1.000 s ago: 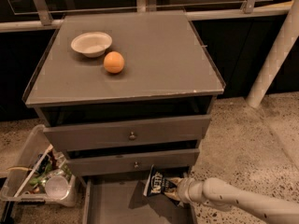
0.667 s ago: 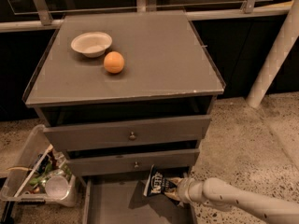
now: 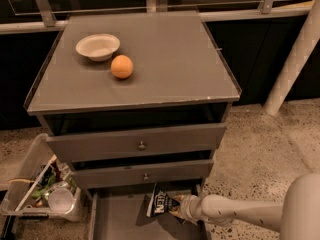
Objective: Place blue chip bag into bottom drawer
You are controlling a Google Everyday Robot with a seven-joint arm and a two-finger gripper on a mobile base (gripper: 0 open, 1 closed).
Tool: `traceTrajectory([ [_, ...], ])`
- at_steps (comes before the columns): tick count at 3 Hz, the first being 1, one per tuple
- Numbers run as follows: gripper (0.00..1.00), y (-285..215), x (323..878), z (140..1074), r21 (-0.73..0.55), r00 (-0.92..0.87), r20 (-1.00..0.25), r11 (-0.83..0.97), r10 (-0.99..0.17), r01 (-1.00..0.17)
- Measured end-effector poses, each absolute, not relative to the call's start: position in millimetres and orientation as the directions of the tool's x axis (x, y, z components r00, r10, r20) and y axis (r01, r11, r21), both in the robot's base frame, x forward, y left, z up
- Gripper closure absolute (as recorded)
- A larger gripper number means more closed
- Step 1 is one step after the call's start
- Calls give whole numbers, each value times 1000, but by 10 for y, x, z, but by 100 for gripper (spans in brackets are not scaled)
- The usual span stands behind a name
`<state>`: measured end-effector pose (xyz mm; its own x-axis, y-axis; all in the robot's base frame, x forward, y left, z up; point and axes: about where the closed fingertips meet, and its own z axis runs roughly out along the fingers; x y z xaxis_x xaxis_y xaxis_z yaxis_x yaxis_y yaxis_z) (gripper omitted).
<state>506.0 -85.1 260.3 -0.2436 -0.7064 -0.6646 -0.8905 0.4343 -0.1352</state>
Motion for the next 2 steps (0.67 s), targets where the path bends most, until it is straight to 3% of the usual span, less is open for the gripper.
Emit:
traceTrajectory([
  [2,100,-783,5180,2087,-193,-215,-630,418,-747,-888],
])
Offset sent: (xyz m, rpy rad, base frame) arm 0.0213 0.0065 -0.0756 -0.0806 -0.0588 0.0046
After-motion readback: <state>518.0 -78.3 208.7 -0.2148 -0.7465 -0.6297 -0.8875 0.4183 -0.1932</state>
